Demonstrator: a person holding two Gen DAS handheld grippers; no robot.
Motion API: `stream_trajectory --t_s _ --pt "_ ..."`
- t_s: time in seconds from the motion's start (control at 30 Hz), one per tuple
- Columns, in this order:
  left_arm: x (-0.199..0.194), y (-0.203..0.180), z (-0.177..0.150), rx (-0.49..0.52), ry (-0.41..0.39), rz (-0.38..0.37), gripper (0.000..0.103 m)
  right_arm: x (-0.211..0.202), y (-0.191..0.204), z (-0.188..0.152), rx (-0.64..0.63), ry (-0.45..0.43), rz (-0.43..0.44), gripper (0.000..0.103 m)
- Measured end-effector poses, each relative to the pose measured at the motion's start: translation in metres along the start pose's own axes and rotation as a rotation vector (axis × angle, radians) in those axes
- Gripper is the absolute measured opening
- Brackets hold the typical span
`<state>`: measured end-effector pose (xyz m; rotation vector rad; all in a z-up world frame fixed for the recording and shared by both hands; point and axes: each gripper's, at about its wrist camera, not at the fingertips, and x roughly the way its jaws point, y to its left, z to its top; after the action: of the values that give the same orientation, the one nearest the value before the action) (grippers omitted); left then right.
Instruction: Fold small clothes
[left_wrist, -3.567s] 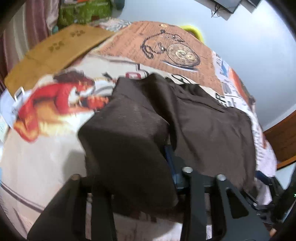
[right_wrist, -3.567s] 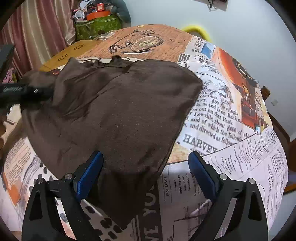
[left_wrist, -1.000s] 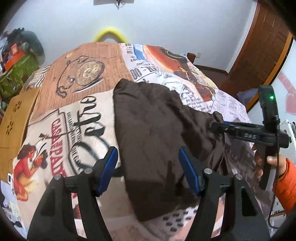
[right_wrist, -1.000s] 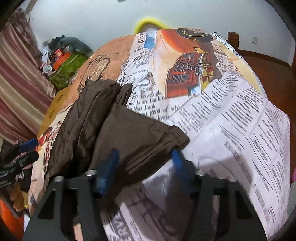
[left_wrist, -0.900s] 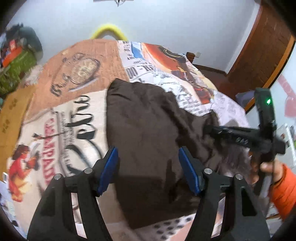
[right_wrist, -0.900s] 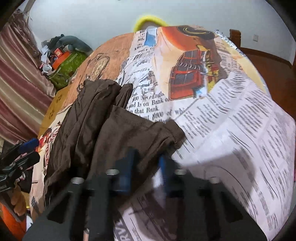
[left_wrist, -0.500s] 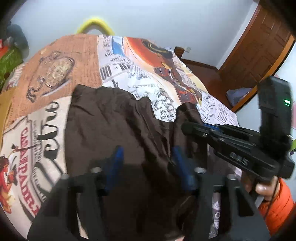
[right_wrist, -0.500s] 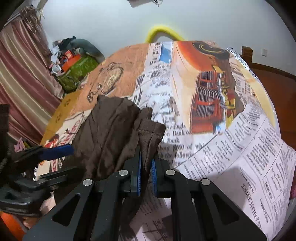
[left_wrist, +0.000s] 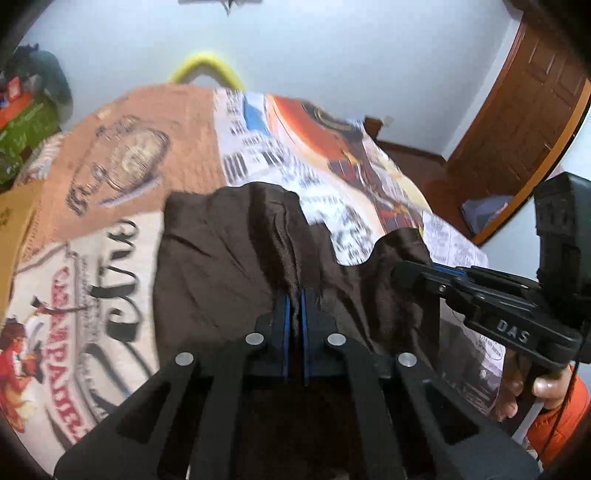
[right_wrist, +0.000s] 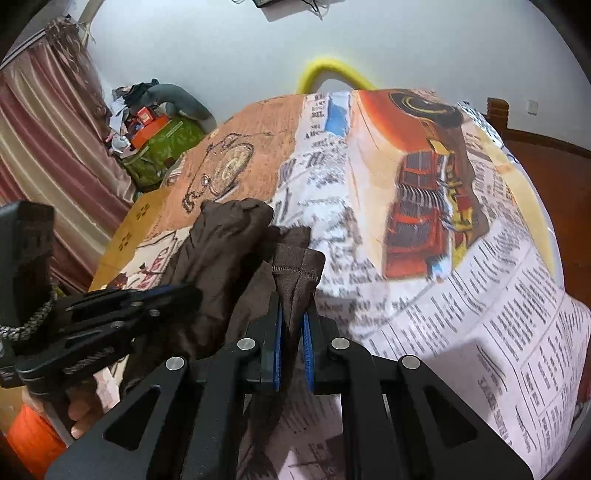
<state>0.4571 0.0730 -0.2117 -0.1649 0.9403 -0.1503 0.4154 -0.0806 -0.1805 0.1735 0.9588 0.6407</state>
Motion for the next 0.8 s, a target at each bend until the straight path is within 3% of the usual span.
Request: stream_trajectory --t_s 0.2,0.4,0.5,0.57,0.63,0.8 --pt "0.008 -0.004 0.0 -0.02 0.034 -0.081 0.004 -0.012 0.012 0.02 0.008 -0.063 0.024 0.009" --pt "0.047 -0.007 -0.006 -0.081 0.134 -0.13 0.008 -0.017 0.018 0.029 -0.013 -0.069 0.004 0.009" --pt "0.035 0.009 -0.008 -0.129 0.107 -0.187 0.019 -0.013 0.022 0.03 -0.03 -0.063 -0.003 0.008" --pt "0.024 0.017 -0.009 -0.144 0.08 -0.193 0.036 -0.008 0.025 0.032 -0.042 -0.058 -0.008 0.008" --pt "0.016 0.023 -0.005 -0.15 0.059 -0.167 0.036 -0.002 0.026 0.033 -0.041 -0.051 -0.011 0.008" --pt "0.025 0.01 0.001 -0.093 0.093 -0.161 0.036 0.012 0.015 0.026 -0.004 -0.02 -0.024 0.008"
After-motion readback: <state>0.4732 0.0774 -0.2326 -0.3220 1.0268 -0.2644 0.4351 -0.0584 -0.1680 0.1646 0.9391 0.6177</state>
